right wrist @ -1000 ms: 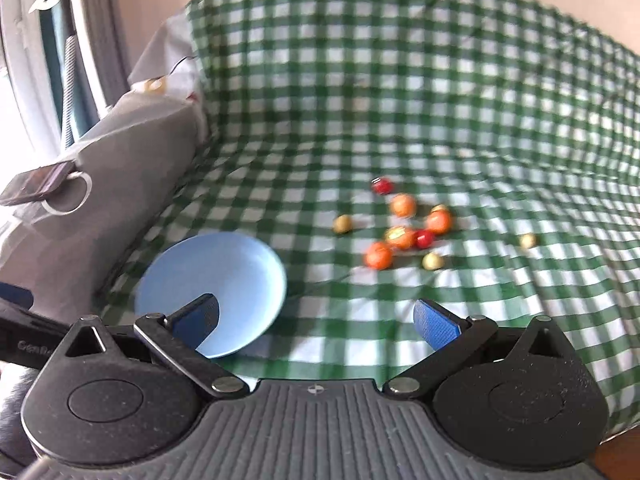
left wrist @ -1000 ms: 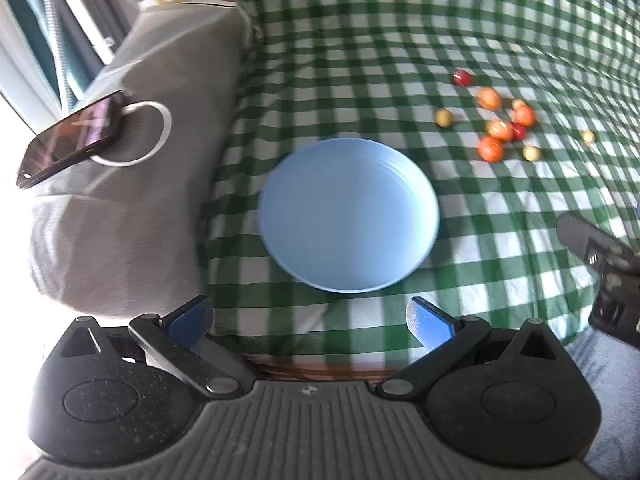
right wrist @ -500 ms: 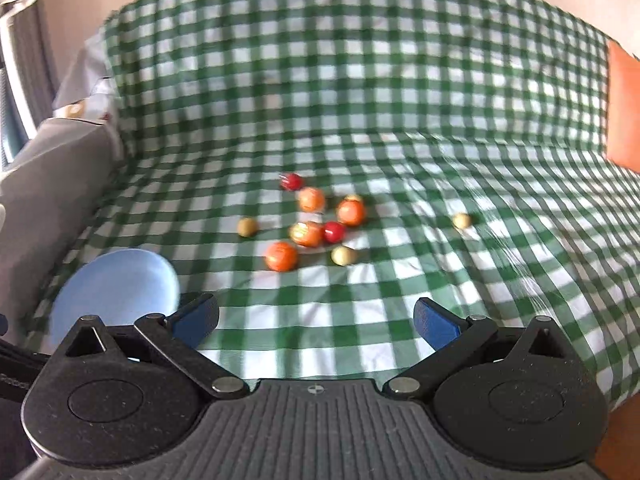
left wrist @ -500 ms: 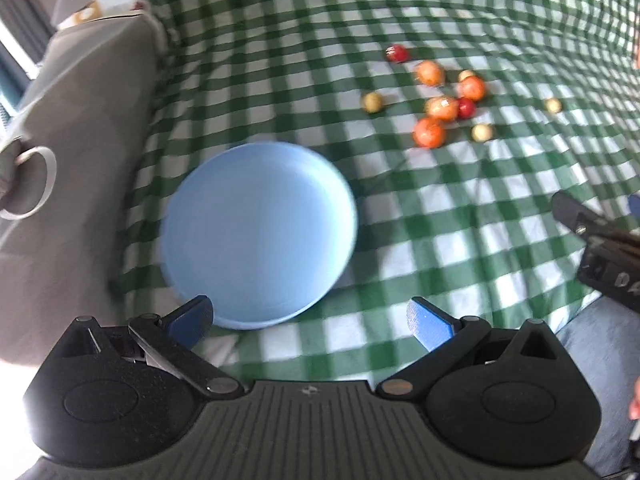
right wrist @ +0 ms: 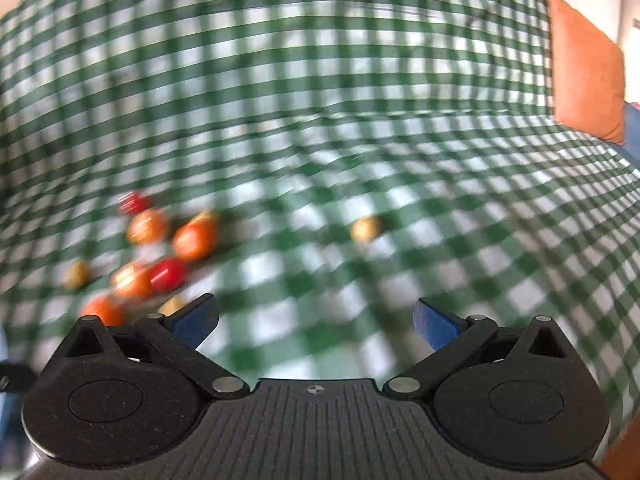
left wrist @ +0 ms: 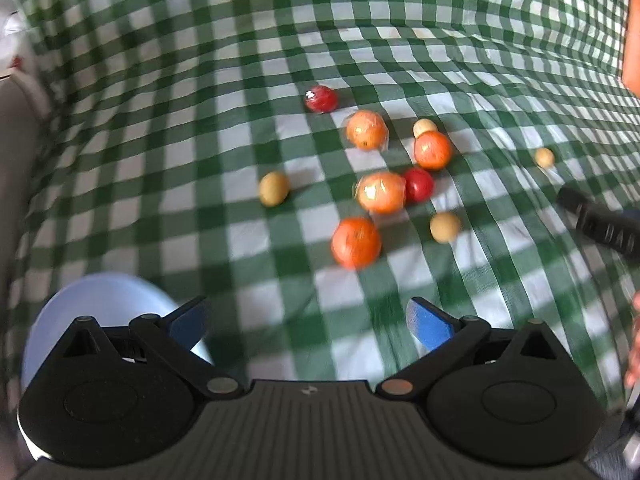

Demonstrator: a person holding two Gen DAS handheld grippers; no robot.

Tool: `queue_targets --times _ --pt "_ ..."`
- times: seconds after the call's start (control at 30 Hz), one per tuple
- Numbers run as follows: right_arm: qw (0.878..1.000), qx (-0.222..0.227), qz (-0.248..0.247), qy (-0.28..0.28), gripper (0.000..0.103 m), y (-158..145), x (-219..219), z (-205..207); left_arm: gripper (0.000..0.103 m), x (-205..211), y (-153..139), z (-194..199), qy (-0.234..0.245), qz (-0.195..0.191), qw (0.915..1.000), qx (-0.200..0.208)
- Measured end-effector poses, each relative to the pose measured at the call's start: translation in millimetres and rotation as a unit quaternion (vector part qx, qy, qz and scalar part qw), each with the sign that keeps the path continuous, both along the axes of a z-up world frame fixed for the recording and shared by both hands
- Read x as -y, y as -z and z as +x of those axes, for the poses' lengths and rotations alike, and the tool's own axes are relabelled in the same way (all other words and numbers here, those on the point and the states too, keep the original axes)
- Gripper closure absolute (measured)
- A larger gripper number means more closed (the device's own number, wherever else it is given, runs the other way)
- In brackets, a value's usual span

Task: Organize fruits
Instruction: 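Grasp an orange with the left tool while the right tool grasps a yellow fruit, then carry both fruits to the blue plate and open both tools to release them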

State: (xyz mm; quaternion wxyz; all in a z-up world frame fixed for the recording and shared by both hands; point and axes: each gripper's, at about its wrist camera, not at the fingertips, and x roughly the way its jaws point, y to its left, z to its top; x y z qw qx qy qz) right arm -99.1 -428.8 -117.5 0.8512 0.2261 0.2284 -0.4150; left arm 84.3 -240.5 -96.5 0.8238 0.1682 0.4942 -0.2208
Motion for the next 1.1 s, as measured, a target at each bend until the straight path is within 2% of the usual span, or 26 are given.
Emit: queue_targets --times 0.13,0.2,0.23,0.33,0.37,0.43,0.47,0.5,0.53,0.57,0.63,0.83,0.97,1.1 --pt "1.0 -0.006 0.008 0.019 0.002 28.7 63.0 19.3 0.0 18.2 25.3 27.8 -0.004 0.006 1.0 -0.005" --pt "1.0 -0.019 0.009 0.021 0.012 43.5 84.2 29.7 0.0 25.2 34.8 36.7 -0.001 0.007 0.9999 -0.007" --pt "0.999 -0.027 0.009 0.021 0.021 50.7 93.2 35.7 0.0 27.3 38.2 40.1 0.0 0.005 0.9999 -0.009" --pt "0.999 -0.032 0.009 0.015 0.029 64.2 107.0 47.2 0.005 33.0 44.7 46.1 0.008 -0.004 0.9999 -0.006" --pt "0.999 -0.03 -0.001 0.013 0.029 66.0 107.6 49.7 0.009 35.0 45.8 47.5 0.011 -0.006 0.9999 -0.005" --pt "0.999 -0.035 -0.022 0.001 0.034 67.3 105.7 55.7 0.037 37.1 48.1 50.5 0.016 -0.018 0.9997 -0.009" --pt "0.999 -0.032 -0.031 -0.009 0.048 67.3 104.8 57.6 0.055 36.1 47.4 51.2 0.019 -0.032 0.9992 -0.016" --pt "0.999 -0.028 -0.037 -0.022 0.058 65.7 103.6 59.8 0.064 34.0 44.7 50.9 0.018 -0.042 0.9988 -0.015" --pt "0.998 -0.033 -0.04 -0.027 0.077 64.7 102.4 61.5 0.064 32.8 43.2 51.8 0.017 -0.049 0.9984 -0.023" --pt "0.998 -0.035 -0.039 -0.03 0.077 63.3 101.1 62.4 0.064 30.1 41.6 52.6 0.013 -0.06 0.9975 -0.033" --pt "0.999 -0.02 -0.025 -0.033 0.077 61.1 99.5 59.0 0.064 23.1 35.9 50.0 0.005 -0.08 0.9963 -0.03" --pt "0.999 -0.001 -0.016 -0.03 0.077 35.0 75.7 37.0 0.064 1.7 8.3 34.2 -0.003 -0.101 0.9948 -0.015" --pt "0.998 0.018 -0.024 -0.052 0.077 3.7 38.7 19.3 0.064 -26.0 -21.4 19.8 -0.015 -0.113 0.9933 -0.015" --pt "0.994 0.038 -0.031 -0.095 0.077 -26.4 -18.6 5.1 0.064 -63.9 -51.3 -3.4 -0.023 -0.12 0.9925 -0.007"
